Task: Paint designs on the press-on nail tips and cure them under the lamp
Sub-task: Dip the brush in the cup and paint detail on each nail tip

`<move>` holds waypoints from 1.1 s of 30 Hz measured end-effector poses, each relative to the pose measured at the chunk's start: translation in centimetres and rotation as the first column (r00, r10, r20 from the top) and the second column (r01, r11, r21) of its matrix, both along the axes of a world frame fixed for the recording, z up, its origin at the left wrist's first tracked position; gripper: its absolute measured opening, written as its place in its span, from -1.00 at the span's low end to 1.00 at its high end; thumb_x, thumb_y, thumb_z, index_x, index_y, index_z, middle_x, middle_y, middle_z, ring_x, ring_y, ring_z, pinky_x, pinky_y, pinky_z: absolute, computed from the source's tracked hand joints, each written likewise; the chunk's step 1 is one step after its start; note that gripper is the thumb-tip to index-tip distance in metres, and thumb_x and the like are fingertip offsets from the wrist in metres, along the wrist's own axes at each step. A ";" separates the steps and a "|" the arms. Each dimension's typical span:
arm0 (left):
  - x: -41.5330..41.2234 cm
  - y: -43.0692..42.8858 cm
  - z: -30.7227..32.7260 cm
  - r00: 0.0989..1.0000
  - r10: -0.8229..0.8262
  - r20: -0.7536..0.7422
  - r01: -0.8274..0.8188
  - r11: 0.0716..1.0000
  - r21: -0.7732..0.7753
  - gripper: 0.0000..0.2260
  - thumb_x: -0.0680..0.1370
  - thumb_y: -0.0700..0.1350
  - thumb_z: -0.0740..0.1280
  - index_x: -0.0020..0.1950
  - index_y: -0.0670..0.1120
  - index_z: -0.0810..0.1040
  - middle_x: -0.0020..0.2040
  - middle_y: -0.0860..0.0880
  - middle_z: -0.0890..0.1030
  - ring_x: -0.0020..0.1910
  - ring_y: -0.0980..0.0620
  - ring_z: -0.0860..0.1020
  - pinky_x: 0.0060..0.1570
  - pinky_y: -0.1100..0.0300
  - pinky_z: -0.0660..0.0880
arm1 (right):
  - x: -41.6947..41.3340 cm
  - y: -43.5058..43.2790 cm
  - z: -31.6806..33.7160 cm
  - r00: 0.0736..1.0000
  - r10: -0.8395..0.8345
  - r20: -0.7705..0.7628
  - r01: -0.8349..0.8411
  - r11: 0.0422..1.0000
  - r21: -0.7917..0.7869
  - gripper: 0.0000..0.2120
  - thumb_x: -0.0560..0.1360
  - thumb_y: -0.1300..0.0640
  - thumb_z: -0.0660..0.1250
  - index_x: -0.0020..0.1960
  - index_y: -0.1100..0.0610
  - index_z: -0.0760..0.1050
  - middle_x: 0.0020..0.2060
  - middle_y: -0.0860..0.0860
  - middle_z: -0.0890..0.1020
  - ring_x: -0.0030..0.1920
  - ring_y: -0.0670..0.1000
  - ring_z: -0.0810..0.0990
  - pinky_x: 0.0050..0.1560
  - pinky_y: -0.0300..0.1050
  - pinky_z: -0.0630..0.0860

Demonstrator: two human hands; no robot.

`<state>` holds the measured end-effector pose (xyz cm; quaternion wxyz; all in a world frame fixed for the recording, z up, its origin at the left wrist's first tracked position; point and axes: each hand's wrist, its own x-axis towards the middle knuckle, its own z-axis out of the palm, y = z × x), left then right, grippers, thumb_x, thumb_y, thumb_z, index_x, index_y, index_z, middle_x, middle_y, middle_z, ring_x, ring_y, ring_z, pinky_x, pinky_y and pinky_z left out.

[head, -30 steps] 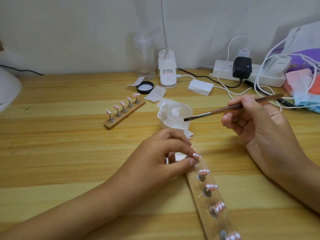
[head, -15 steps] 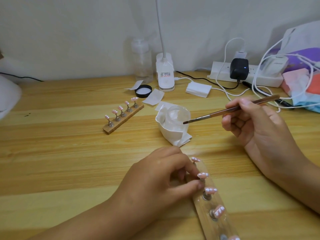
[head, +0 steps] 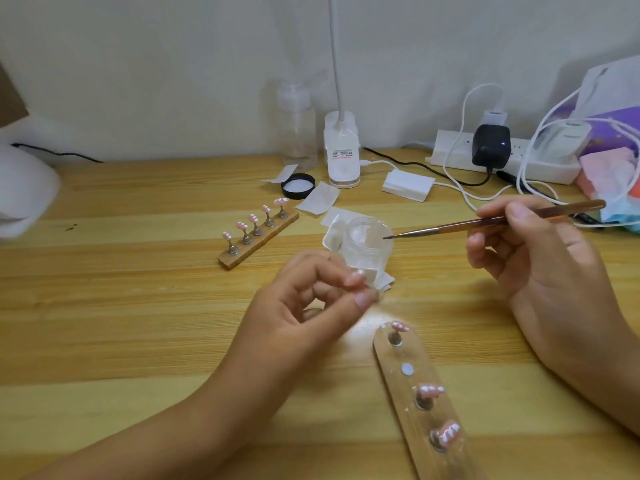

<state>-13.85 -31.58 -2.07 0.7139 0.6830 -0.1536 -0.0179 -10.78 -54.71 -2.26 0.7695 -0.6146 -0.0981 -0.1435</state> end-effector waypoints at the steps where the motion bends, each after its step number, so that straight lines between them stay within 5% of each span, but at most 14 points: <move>1: 0.2 0.1 0.0 0.999 0.021 -0.031 -0.023 0.997 -0.074 -0.93 0.35 0.01 0.46 -0.23 0.08 0.62 -0.06 0.12 0.64 -0.28 0.24 0.55 -0.28 0.43 0.44 | 0.0 0.0 0.0 1.000 -0.003 0.003 0.003 1.000 -0.002 -0.73 0.59 0.10 0.17 -0.14 -0.04 0.62 -0.28 -0.08 0.62 -0.23 -0.09 0.58 -0.16 -0.26 0.54; 5: 1.0 0.3 0.0 0.990 0.049 -0.135 -0.071 0.985 -0.159 -0.97 0.37 -0.03 0.47 -0.23 0.09 0.65 -0.13 -0.01 0.71 -0.25 0.19 0.58 -0.30 0.39 0.47 | 0.1 0.0 0.0 1.000 -0.006 0.011 0.006 0.999 -0.039 -0.74 0.59 0.11 0.16 -0.11 -0.05 0.61 -0.25 -0.08 0.62 -0.19 -0.09 0.57 -0.16 -0.25 0.52; 12: 1.4 0.3 -0.1 0.969 0.108 -0.223 -0.157 0.964 -0.215 -0.91 0.43 -0.05 0.39 -0.16 0.12 0.67 -0.20 0.10 0.60 -0.27 0.19 0.51 -0.23 0.33 0.51 | -0.1 0.0 -0.2 0.998 -0.013 0.053 0.020 0.989 -0.146 -0.80 0.56 0.11 0.21 -0.03 -0.05 0.61 -0.17 -0.06 0.61 -0.11 -0.06 0.55 -0.11 -0.24 0.51; 17: 1.5 -0.3 0.1 0.941 0.088 -0.326 -0.194 0.931 -0.309 -0.94 0.47 0.06 0.41 -0.08 0.16 0.57 0.06 0.10 0.58 -0.19 0.12 0.62 -0.27 0.30 0.54 | -0.5 0.3 -0.3 0.998 0.008 0.069 0.010 0.968 -0.252 -0.79 0.56 0.13 0.23 0.02 -0.04 0.63 -0.10 -0.02 0.64 -0.06 -0.05 0.56 -0.04 -0.22 0.51; 23: 2.0 0.0 0.8 0.897 -0.178 -0.405 -0.014 0.903 -0.429 -0.84 0.48 0.01 0.27 0.01 0.05 0.37 0.13 0.02 0.66 0.06 -0.27 0.65 0.00 0.02 0.62 | -1.0 0.5 -0.2 0.997 0.032 0.074 -0.010 0.959 -0.284 -0.75 0.57 0.06 0.19 0.04 -0.07 0.65 0.00 0.02 0.65 0.01 0.00 0.58 -0.01 -0.15 0.50; 26: 2.1 0.0 0.8 0.885 -0.216 -0.412 0.030 0.910 -0.413 -0.88 0.50 -0.01 0.25 0.01 0.05 0.37 0.30 0.00 0.52 0.10 -0.26 0.64 0.09 -0.03 0.59 | -0.9 0.7 -0.3 0.998 0.026 0.061 -0.005 0.949 -0.314 -0.70 0.59 0.11 0.14 0.03 -0.07 0.65 0.00 0.01 0.65 0.00 0.01 0.58 -0.04 -0.13 0.49; 33: 2.0 -0.1 0.0 0.916 -0.243 -0.321 0.122 0.927 -0.355 -0.98 0.52 -0.03 0.24 -0.06 0.08 0.44 0.34 0.13 0.53 0.15 -0.19 0.63 0.16 0.05 0.56 | -0.9 0.7 -0.4 0.996 0.082 0.020 -0.070 0.936 -0.346 -0.70 0.59 0.09 0.14 0.01 0.08 0.65 -0.07 0.08 0.66 -0.06 0.00 0.59 -0.07 -0.14 0.49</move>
